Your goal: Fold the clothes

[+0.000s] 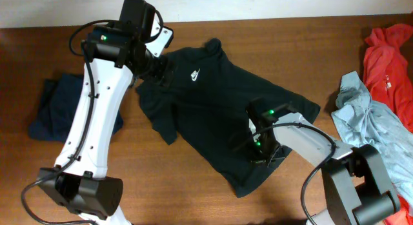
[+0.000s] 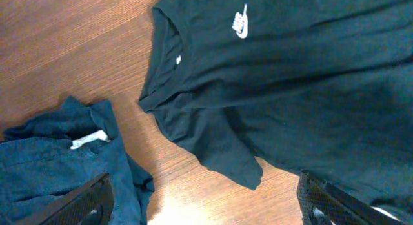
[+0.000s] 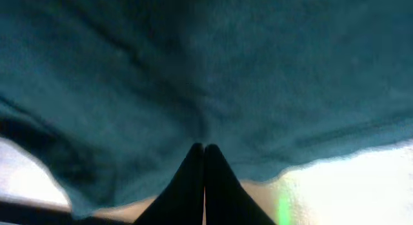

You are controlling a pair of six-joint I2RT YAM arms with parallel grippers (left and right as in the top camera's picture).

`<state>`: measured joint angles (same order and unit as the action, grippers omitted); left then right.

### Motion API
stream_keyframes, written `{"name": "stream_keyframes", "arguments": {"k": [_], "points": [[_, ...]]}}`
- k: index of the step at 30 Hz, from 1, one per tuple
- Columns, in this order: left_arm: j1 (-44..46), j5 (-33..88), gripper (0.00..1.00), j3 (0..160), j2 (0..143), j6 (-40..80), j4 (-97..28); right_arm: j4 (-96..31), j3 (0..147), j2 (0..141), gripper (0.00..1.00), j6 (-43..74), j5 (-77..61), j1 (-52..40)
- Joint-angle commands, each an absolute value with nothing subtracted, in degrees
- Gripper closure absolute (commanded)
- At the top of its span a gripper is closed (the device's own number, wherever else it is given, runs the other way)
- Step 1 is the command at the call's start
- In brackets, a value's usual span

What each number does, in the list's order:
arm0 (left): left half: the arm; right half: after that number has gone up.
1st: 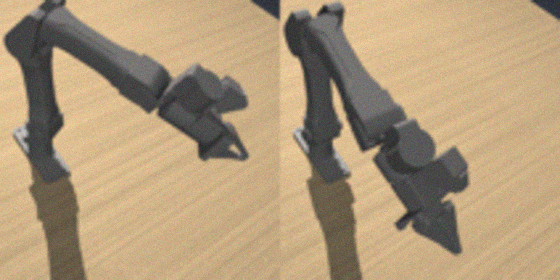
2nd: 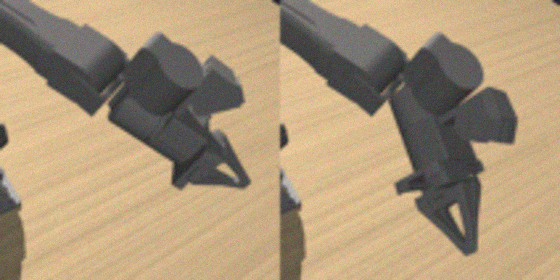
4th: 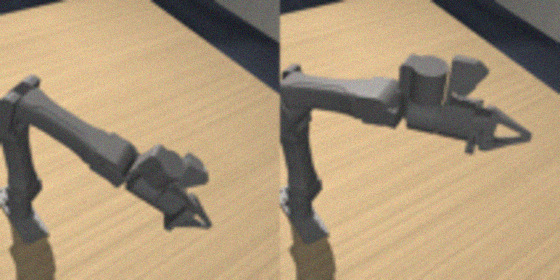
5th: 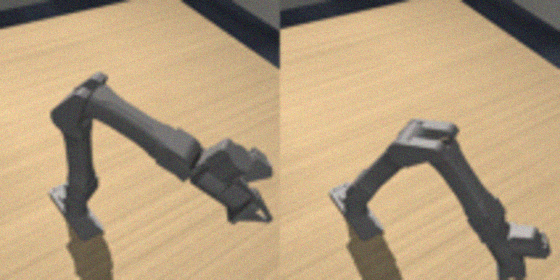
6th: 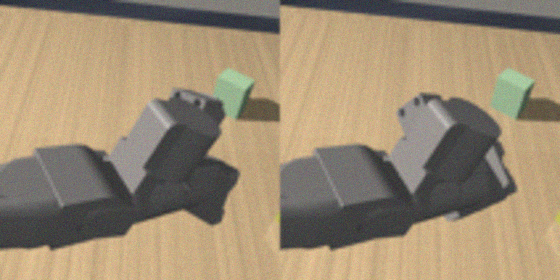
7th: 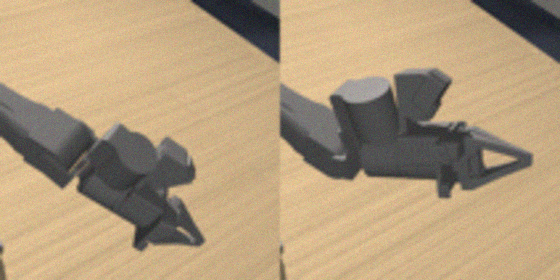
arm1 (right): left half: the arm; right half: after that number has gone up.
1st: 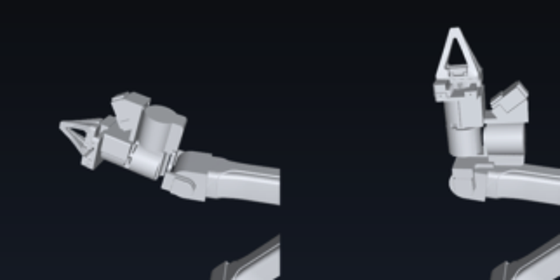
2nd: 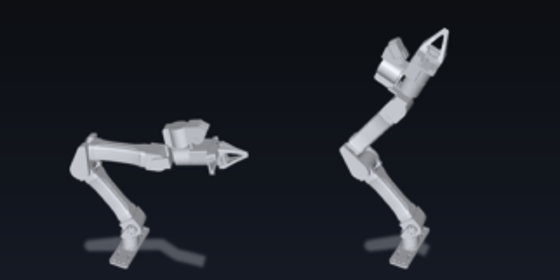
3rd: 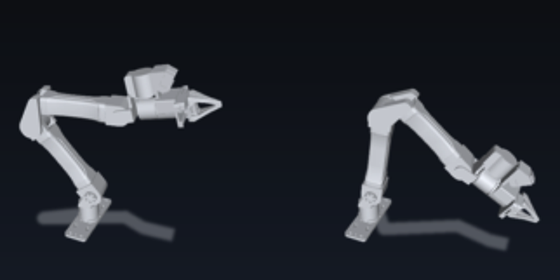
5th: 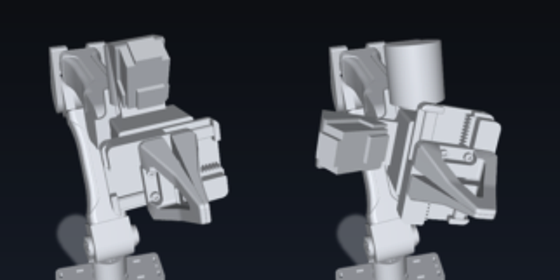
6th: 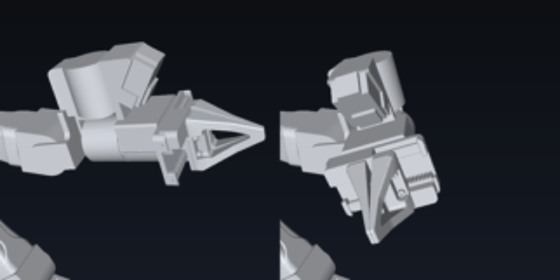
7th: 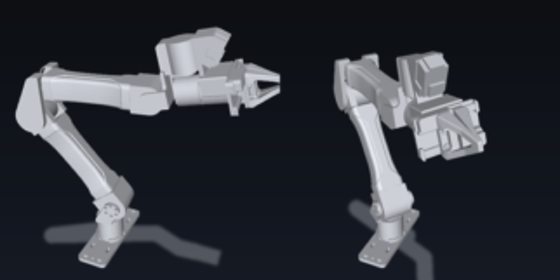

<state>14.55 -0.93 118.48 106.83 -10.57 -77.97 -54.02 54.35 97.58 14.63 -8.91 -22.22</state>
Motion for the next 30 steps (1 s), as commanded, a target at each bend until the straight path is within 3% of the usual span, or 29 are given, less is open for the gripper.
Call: {"name": "stream_keyframes", "arguments": {"k": [1, 10, 19, 23, 30], "points": [[12.8, -1.5, 0.10, 119.0, 105.8, -9.7, -77.8, -50.9, 51.7, 97.9, 0.96, 13.8, -10.3, -22.4], [11.7, -1.3, 0.09, 119.0, 105.8, -9.7, -78.0, -45.9, 44.6, 97.9, 0.96, 18.9, -9.9, -16.7], [11.7, -1.3, 0.09, 119.0, 105.8, -9.7, -78.0, -57.0, 45.0, 96.7, 0.96, 32.4, 2.5, -5.9], [11.7, -1.3, 0.01, 119.0, 105.8, -9.7, -78.0, -60.7, 47.1, 95.0, 0.96, 34.8, 8.8, -5.5], [11.7, 1.8, 0.01, 118.9, 106.5, -9.7, -77.2, -65.9, 54.4, 94.0, 0.96, 38.6, 16.8, -5.5]]}}
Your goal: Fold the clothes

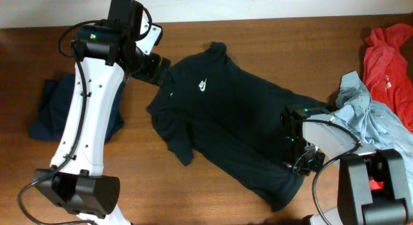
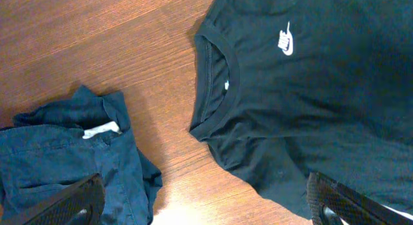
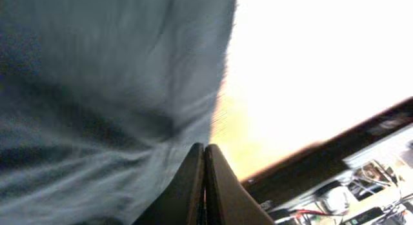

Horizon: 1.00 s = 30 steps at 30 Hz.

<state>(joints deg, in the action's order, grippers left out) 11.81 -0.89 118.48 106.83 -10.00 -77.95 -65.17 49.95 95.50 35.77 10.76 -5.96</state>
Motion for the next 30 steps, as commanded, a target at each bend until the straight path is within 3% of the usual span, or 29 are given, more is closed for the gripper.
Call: {"name": "stream_keyframes", "arguments": {"k": [1, 4, 6, 8, 13, 18, 30], "points": [[11.7, 2.5, 0.01, 118.9, 106.9, -9.7, -76.9, -66.2, 55.7, 94.0, 0.96, 38.5, 16.5, -5.6], [11.7, 2.6, 0.03, 118.9, 109.5, -10.2, -75.7, -66.7, 59.9, 93.6, 0.96, 34.2, 13.2, -5.6], [11.7, 2.7, 0.11, 118.9, 112.2, -10.3, -74.3, -66.7, 62.7, 92.7, 0.96, 30.0, 9.5, -5.6], [11.7, 2.9, 0.30, 118.9, 115.8, -10.5, -71.4, -66.4, 64.9, 91.6, 0.96, 27.1, 5.9, -5.6], [12.1, 4.3, 1.00, 118.9, 126.6, -14.2, -60.4, -63.4, 69.4, 87.8, 0.96, 14.9, -8.6, -5.6], [12.5, 8.9, 1.00, 118.9, 134.5, -15.1, -54.2, -63.6, 70.0, 86.2, 0.96, 13.5, -10.5, -5.6], [13.9, 10.3, 1.00, 118.9, 141.9, -15.0, -52.4, -63.7, 70.0, 86.2, 0.96, 14.0, -10.5, -5.6]]}}
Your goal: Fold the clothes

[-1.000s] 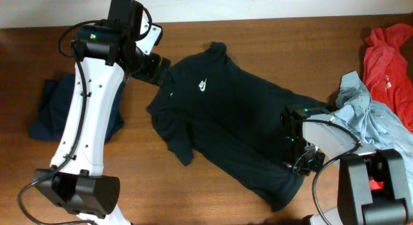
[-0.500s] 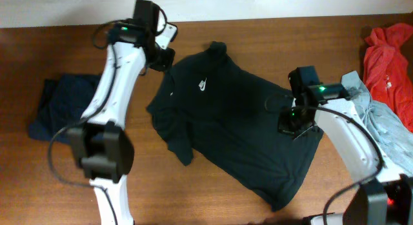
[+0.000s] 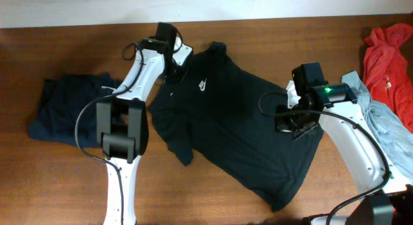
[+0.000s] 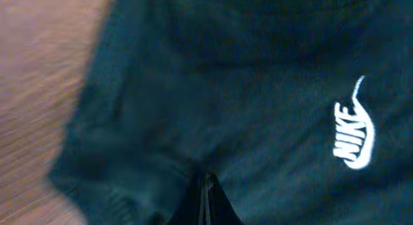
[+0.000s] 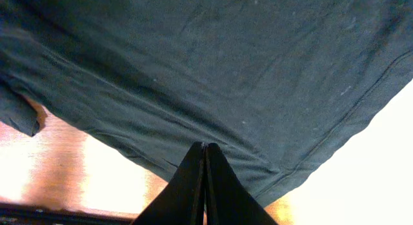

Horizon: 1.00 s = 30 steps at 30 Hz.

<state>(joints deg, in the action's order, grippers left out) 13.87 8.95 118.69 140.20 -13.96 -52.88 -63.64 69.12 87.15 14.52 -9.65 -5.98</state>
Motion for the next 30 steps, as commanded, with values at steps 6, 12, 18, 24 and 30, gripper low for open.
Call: {"name": "stream_keyframes", "arguments": {"k": [6, 12, 18, 24, 30], "points": [[12.7, 1.8, 1.00, 118.9, 144.8, -9.8, -50.1, -63.7, 70.0, 86.2, 0.96, 14.0, -10.6, -5.6], [8.2, -8.6, 1.00, 118.9, 148.5, 3.4, -48.1, -64.7, 70.0, 86.2, 0.96, 14.0, -10.5, -5.6], [1.3, -8.8, 1.00, 119.2, 148.9, 10.3, -50.6, -64.6, 69.9, 86.2, 0.95, 14.0, -10.3, -5.6], [0.8, -8.8, 1.00, 119.5, 148.2, 9.5, -55.1, -61.1, 69.9, 88.2, 0.95, 14.0, -10.3, -5.6], [1.2, -7.7, 0.94, 127.7, 144.4, 9.3, -61.3, -50.8, 69.9, 94.2, 0.95, 13.9, -10.3, -5.6]]}}
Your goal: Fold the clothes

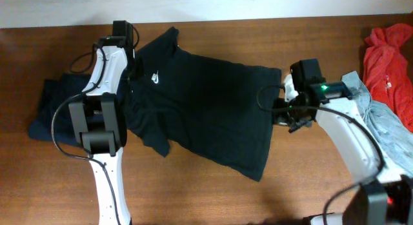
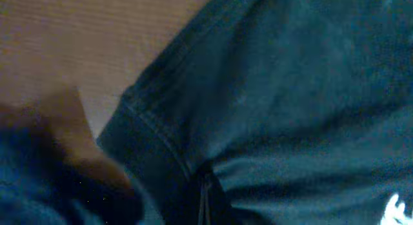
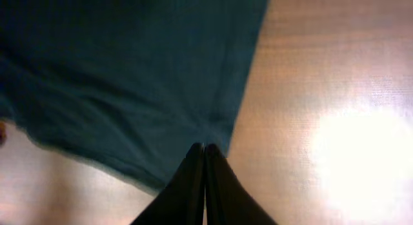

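A black T-shirt [image 1: 206, 109] with a small white logo [image 1: 155, 75] lies stretched across the table, collar to the left. My left gripper [image 1: 131, 65] is shut on the ribbed collar edge; in the left wrist view the fingertips [image 2: 205, 183] pinch the dark fabric [image 2: 290, 89]. My right gripper [image 1: 280, 112] is shut on the shirt's right-hand edge; the right wrist view shows the closed fingers [image 3: 204, 167] on the cloth [image 3: 129, 64], bare wood beside them.
A navy garment [image 1: 48, 112] lies crumpled at the left, just beyond the left arm. A red garment [image 1: 386, 54] and a light blue one [image 1: 381, 131] are piled at the right edge. Brown tabletop [image 1: 193, 199] shows in front.
Both grippers, still shut on the shirt, are further left. The whole shirt has shifted left with them and now lies wider and flatter, its collar close to the navy garment.
At first my left gripper hung open above the collar while the right was shut on the shirt's lower part. Then the shirt lay further right, left still open. Then the left was shut on the collar. Now the shirt is stretched out further left.
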You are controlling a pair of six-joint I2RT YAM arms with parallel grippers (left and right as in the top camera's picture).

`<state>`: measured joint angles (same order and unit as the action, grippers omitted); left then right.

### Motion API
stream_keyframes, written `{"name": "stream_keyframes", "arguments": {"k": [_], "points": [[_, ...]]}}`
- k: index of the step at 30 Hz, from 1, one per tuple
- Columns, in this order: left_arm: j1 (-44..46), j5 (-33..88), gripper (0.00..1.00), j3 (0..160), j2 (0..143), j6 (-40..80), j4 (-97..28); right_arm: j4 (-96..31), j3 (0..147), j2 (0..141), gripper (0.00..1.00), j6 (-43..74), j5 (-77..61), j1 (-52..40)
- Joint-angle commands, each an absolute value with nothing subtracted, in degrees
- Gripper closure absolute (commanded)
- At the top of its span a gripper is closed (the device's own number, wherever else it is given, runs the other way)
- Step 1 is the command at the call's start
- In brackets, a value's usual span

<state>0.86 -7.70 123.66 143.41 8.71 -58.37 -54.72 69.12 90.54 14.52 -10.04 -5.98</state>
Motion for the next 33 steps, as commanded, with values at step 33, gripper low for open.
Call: {"name": "stream_keyframes", "arguments": {"k": [33], "points": [[5.3, -2.8, 0.63, 164.0, 125.6, 9.1, -92.9, -7.7, 72.2, 126.8, 0.96, 19.9, 7.1, 3.4]]}}
